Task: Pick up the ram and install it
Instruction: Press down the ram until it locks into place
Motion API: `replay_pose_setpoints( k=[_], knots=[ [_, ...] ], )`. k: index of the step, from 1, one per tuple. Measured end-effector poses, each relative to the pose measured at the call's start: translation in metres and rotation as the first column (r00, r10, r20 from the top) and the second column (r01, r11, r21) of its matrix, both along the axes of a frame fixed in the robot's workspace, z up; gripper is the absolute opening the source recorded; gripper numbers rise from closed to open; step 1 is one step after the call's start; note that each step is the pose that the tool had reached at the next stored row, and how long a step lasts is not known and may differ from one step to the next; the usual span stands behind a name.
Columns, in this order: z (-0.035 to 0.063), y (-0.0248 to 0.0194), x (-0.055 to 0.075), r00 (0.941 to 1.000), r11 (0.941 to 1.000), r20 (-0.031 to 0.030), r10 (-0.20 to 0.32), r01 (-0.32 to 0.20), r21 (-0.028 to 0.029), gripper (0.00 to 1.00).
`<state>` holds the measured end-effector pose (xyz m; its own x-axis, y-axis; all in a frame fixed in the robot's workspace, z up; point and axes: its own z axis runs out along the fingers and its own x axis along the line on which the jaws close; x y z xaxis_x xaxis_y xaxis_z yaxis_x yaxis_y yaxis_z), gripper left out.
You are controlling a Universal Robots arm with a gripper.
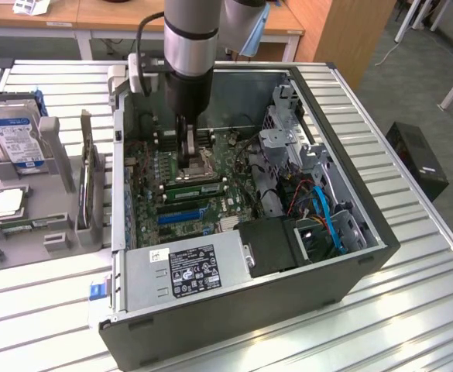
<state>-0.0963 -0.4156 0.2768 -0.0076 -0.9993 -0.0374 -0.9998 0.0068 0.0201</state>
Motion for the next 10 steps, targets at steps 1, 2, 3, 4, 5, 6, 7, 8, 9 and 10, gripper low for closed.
replay_pose_setpoints(
  k=[1, 2, 3, 4, 5, 6, 7, 8, 9, 10],
  knots=[
    [0.0033, 0.0, 0.0, 1.0, 1.0, 0.0, 0.0, 0.0, 0.0, 0.11],
    [0.0093, 0.0, 0.0, 1.0, 1.0, 0.0, 0.0, 0.0, -0.0001, 0.11],
    [0.0125, 0.0, 0.0, 1.0, 1.0, 0.0, 0.0, 0.0, -0.0001, 0.11],
    [0.0155, 0.0, 0.0, 1.0, 1.0, -0.0001, 0.0, 0.0, -0.0002, 0.11],
    [0.0186, 0.0, 0.0, 1.0, 1.0, -0.0001, 0.0, 0.0, -0.0001, 0.11],
    [0.0214, 0.0, 0.0, 1.0, 1.0, 0.0, 0.0, 0.0, -0.0001, 0.11],
    [0.024, 0.0, 0.0, 1.0, 1.0, 0.0, 0.0, 0.0, 0.0, 0.11],
    [0.0258, 0.0, 0.0, 1.0, 1.0, -0.0001, 0.0, 0.0, -0.0001, 0.11],
    [0.026, 0.0, 0.0, 1.0, 1.0, 0.0, 0.0, 0.0, 0.0, 0.11],
    [0.026, 0.0, 0.0, 1.0, 1.0, 0.0, 0.0, 0.0, 0.0, 0.11]
  ],
)
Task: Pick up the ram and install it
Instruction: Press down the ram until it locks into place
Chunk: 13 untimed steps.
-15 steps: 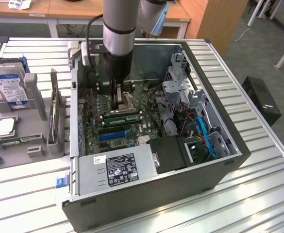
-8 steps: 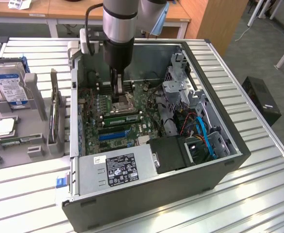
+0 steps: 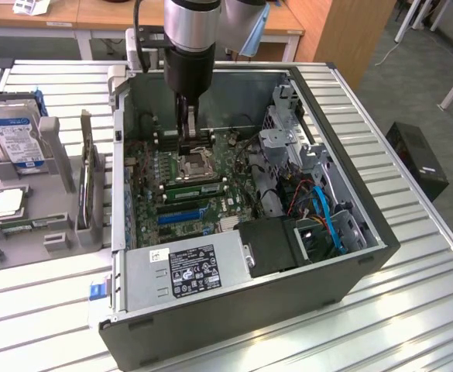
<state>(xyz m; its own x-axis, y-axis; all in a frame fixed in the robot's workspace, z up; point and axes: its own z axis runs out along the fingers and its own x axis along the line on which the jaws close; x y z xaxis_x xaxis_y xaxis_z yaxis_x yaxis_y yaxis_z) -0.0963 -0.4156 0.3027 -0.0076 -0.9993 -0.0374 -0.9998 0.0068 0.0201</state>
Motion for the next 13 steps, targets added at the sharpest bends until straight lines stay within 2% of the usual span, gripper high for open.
replay_pose_setpoints(
  k=[5, 13],
  knots=[
    [0.0, 0.0, 0.004, 1.0, 1.0, -0.0003, 0.0, 0.0, -0.0001, 0.11],
    [0.0, 0.0, 0.026, 1.0, 1.0, -0.0035, 0.0, 0.0, -0.0001, 0.11]
  ],
)
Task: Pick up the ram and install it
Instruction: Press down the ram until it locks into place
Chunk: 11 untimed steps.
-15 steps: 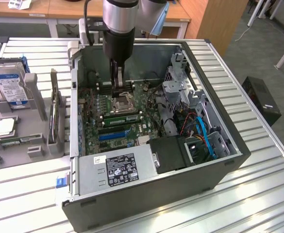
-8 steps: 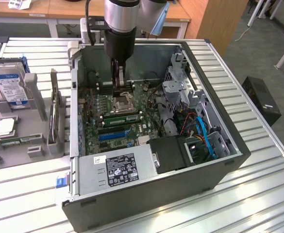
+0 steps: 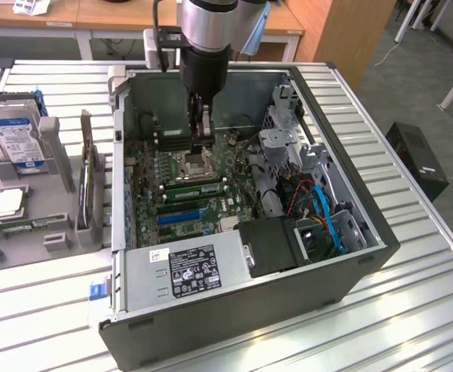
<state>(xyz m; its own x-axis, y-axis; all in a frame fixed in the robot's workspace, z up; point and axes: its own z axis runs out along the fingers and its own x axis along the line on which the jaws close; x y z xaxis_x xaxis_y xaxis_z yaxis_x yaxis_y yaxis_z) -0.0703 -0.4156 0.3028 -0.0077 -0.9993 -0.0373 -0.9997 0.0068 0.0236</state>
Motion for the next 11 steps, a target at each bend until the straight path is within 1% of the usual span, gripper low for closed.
replay_pose_setpoints(
  k=[6, 11],
  knots=[
    [0.0, 0.0, 0.017, 1.0, 1.0, -0.0036, 0.0, 0.0, 0.0, 0.11],
    [0.0, 0.0, 0.017, 1.0, 1.0, -0.0038, 0.0, 0.0, 0.0, 0.11]
  ],
)
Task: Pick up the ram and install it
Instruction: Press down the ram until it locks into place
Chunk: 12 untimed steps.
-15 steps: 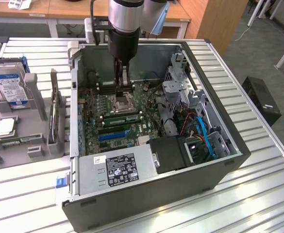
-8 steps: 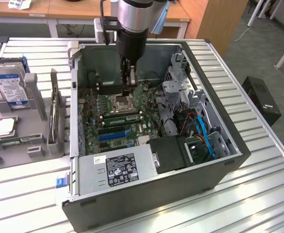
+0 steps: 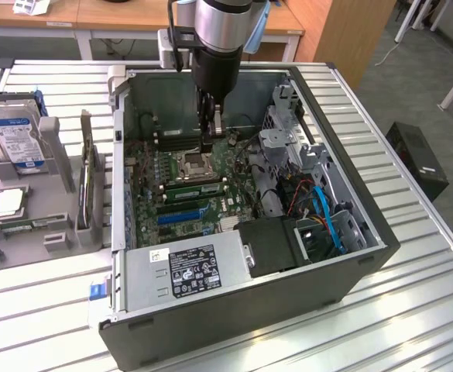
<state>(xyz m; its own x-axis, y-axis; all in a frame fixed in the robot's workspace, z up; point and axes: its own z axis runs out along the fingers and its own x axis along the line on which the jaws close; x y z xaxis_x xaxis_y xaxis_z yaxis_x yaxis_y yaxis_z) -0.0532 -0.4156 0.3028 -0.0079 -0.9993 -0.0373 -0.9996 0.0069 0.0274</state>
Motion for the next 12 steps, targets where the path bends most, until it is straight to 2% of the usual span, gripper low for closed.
replay_pose_setpoints(
  k=[12],
  knots=[
    [0.0, 0.0001, 0.0, 1.0, 1.0, 0.0014, 0.0, 0.0, 0.0002, 0.11]
  ],
)
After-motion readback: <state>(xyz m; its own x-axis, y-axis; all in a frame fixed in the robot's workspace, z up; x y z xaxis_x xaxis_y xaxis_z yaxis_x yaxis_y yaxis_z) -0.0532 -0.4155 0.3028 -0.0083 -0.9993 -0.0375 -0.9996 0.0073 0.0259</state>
